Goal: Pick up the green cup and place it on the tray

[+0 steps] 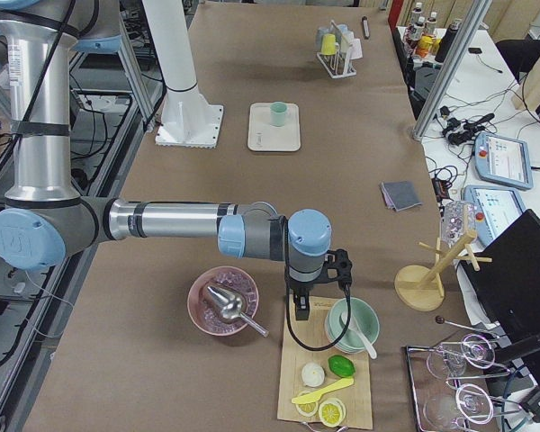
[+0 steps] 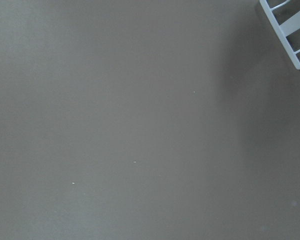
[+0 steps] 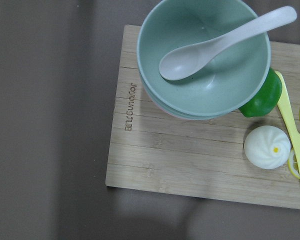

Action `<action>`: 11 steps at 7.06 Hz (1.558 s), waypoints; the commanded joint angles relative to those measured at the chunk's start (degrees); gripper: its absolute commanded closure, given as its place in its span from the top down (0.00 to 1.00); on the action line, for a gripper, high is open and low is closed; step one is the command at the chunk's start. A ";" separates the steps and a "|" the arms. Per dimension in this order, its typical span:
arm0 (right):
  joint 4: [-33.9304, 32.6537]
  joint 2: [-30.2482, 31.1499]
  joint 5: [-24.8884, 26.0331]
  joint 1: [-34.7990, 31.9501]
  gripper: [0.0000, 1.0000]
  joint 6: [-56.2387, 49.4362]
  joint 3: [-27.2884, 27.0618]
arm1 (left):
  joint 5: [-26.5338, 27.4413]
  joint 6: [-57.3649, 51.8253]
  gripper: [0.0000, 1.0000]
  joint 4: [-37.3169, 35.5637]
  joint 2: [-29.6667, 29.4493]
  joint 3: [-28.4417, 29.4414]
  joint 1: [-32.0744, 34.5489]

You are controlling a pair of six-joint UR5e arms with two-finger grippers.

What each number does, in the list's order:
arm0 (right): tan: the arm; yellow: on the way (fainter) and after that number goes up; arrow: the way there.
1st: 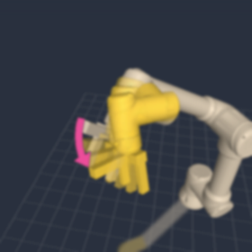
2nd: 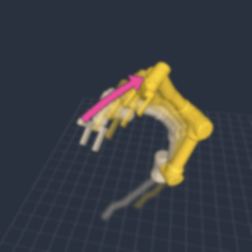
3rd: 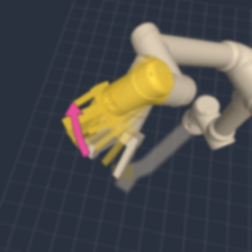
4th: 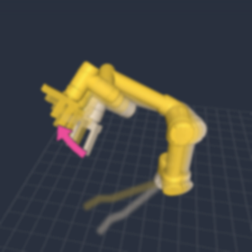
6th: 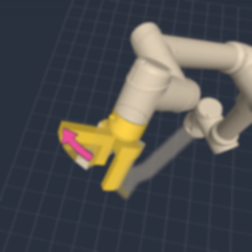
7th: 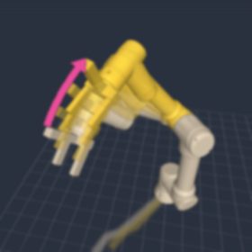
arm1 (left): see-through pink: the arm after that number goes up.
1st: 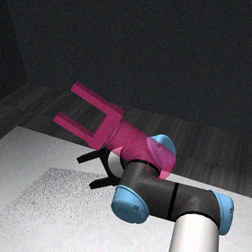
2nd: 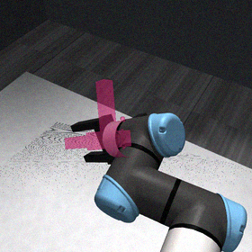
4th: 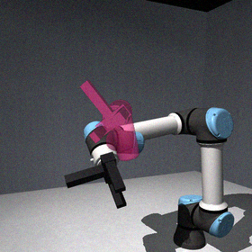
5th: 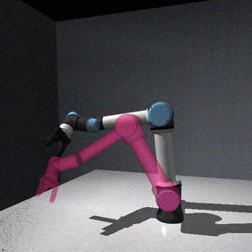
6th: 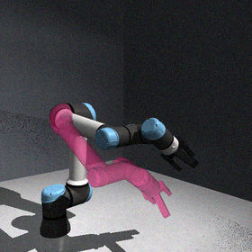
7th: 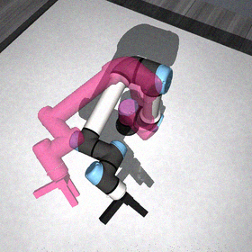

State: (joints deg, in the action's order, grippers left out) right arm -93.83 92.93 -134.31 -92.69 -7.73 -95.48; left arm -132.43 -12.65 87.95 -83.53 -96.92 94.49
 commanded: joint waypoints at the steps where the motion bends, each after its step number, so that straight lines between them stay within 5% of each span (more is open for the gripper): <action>1: -0.03 0.14 0.18 0.31 1.00 0.00 -0.06 | -0.20 0.00 0.98 0.47 -0.05 -0.02 0.09; 11: -0.03 0.93 -0.34 0.40 1.00 0.09 0.64 | -0.20 0.08 0.98 0.47 0.57 -0.90 0.00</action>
State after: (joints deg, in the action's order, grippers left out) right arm -93.86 93.77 -134.41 -92.29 -7.62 -94.90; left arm -132.63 -12.63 88.39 -82.99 -97.82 94.48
